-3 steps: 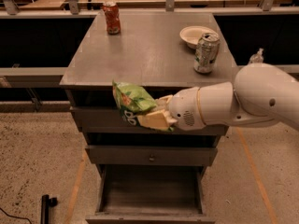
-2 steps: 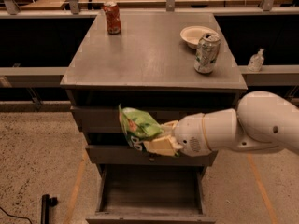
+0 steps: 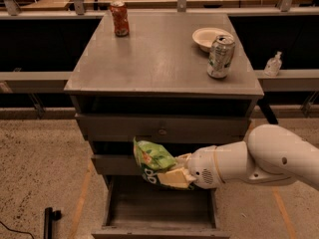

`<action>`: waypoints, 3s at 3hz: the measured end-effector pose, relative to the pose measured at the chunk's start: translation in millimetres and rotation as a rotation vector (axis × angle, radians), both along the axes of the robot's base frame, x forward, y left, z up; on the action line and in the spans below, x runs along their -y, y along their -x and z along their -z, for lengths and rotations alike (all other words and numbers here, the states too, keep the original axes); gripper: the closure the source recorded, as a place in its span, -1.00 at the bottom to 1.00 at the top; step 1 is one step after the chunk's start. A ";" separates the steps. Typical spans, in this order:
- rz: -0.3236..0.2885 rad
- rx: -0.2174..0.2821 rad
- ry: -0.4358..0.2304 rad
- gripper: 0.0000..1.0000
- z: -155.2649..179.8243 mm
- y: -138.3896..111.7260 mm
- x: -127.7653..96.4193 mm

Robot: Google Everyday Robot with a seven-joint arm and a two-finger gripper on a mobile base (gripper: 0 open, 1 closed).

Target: Place green rice chip bag into bottom drawer

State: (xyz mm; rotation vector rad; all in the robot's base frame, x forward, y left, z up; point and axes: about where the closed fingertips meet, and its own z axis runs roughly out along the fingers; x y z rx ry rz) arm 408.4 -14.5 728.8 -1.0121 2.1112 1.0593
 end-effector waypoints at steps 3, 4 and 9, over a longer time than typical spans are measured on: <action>0.237 -0.206 -0.054 1.00 183.3 -67.5 51.0; 0.313 -0.328 -0.028 1.00 240.2 -58.6 71.0; 0.446 -0.514 0.015 -0.20 416.6 -99.6 66.0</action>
Offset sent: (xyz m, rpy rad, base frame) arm 0.0992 -0.0691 -0.2230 0.0895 0.2001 -0.3055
